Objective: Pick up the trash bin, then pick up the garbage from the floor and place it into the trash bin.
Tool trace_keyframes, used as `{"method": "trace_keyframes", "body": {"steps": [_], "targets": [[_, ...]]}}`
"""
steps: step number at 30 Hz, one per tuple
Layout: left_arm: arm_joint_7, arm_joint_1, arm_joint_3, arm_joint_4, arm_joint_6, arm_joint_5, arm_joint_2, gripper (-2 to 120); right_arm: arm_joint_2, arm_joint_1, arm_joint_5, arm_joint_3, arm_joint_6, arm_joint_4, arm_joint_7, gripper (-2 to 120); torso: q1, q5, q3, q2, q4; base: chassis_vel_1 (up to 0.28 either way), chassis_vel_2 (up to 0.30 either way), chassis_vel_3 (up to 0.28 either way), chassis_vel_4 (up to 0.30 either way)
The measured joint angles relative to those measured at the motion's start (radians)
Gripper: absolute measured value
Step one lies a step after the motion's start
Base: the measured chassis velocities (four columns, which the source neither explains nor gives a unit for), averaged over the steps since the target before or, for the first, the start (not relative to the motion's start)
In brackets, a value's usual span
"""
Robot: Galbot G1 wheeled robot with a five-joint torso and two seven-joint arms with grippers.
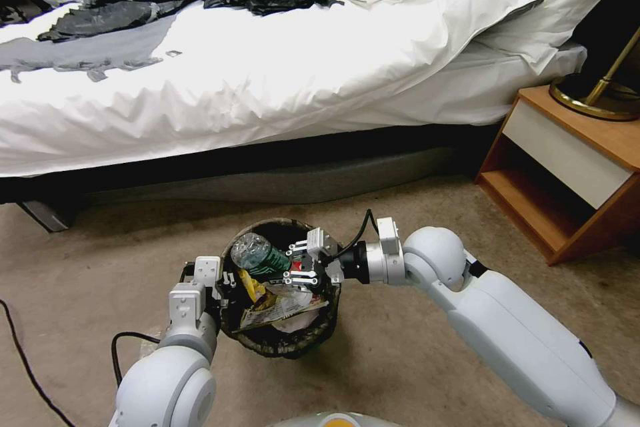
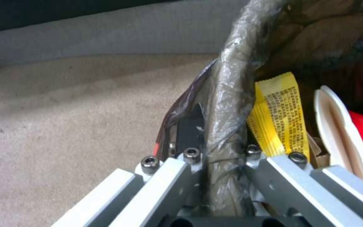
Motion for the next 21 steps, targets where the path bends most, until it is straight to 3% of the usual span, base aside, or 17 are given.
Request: {"method": "trace_keyframes", "body": {"steps": [5,8,11,14,20,21], "targets": [[0.0,-0.001,0.0,0.0,0.0,0.0,0.001,0,-0.001,-0.007,-0.004,0.002,0.011,-0.004,0.033,26,0.0,0.0001,0.0,0.0,0.0,0.0,0.0,0.0,0.0],[0.0,-0.004,0.0,0.0,0.0,0.0,0.001,0,-0.002,-0.011,0.002,0.007,0.026,-0.006,0.066,41,0.0,0.0001,0.0,0.0,0.0,0.0,0.0,0.0,0.0],[0.0,-0.004,0.0,0.0,0.0,0.0,0.0,0,-0.001,-0.014,0.002,0.008,0.028,-0.006,0.071,46,0.0,0.0,0.0,0.0,0.0,0.0,0.0,0.0,0.0],[0.0,-0.007,-0.002,0.003,0.0,-0.001,-0.003,0,-0.006,-0.021,0.002,0.008,0.031,-0.011,0.078,64,0.0,0.0001,0.0,0.0,0.0,0.0,0.0,0.0,0.0],[0.0,-0.007,-0.006,0.004,0.0,-0.004,-0.002,0,-0.012,-0.024,-0.001,0.008,0.034,-0.017,0.08,80,0.0,0.0,0.0,0.0,0.0,0.0,0.0,0.0,0.0],[0.0,-0.007,-0.007,0.004,-0.001,-0.004,-0.002,0,-0.012,-0.028,0.0,0.01,0.034,-0.017,0.081,88,0.0,0.0,0.0,0.0,0.0,0.0,0.0,0.0,0.0]]}}
